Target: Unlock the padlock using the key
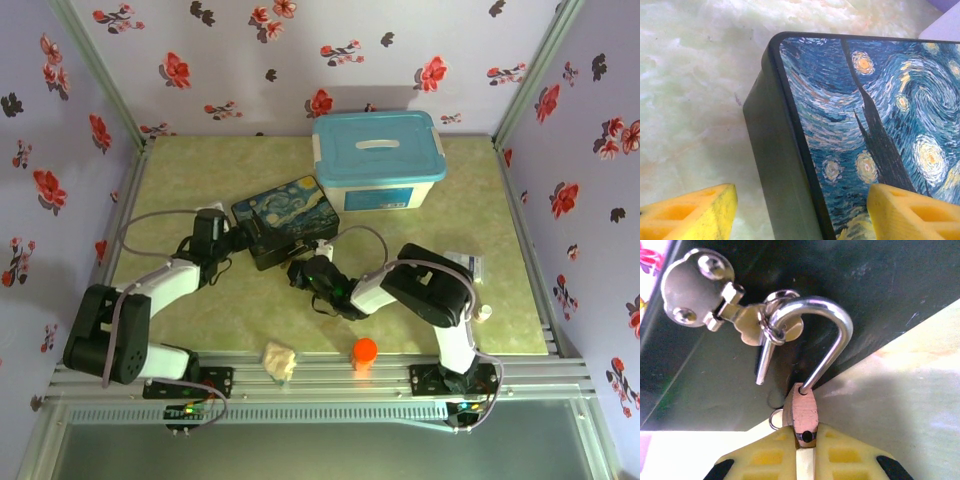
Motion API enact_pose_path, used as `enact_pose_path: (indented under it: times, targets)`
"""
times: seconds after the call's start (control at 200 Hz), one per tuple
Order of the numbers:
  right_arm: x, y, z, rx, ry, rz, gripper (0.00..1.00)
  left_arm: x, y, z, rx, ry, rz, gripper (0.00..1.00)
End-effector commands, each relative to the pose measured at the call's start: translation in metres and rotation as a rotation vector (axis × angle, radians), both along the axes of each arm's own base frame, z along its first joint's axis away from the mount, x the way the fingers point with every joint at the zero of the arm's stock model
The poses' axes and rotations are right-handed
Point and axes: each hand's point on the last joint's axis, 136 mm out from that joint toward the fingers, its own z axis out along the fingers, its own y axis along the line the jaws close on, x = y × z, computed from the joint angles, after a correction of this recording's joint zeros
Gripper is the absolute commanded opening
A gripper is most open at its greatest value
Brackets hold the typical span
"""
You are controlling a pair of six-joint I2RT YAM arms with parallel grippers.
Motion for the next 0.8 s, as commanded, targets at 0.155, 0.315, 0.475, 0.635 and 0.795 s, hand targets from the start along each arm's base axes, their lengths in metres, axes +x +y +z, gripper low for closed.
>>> enact_pose_path:
  times: [0.155,0.315,0.475,0.635,0.795]
  targets:
    - [0.004,-0.003,-0.009,0.198,0.041,-0.064,0.0,-0.003,-0.001,-0.023,0.037,0.039,-0.039,0.7]
    - [0.007,-0.004,-0.003,0.301,0.057,-0.11,0.0,-0.008,0.001,-0.033,0.033,0.052,-0.035,0.69]
    - [0.014,-0.005,0.004,0.423,0.096,-0.164,0.0,-0.01,0.001,-0.038,0.036,0.058,-0.035,0.67]
    - [0.018,-0.02,-0.005,0.452,0.116,-0.251,0.0,-0.009,0.001,-0.039,0.038,0.058,-0.038,0.67]
    - [0.023,-0.027,-0.003,0.487,0.119,-0.296,0.0,-0.009,0.001,-0.039,0.043,0.056,-0.042,0.63]
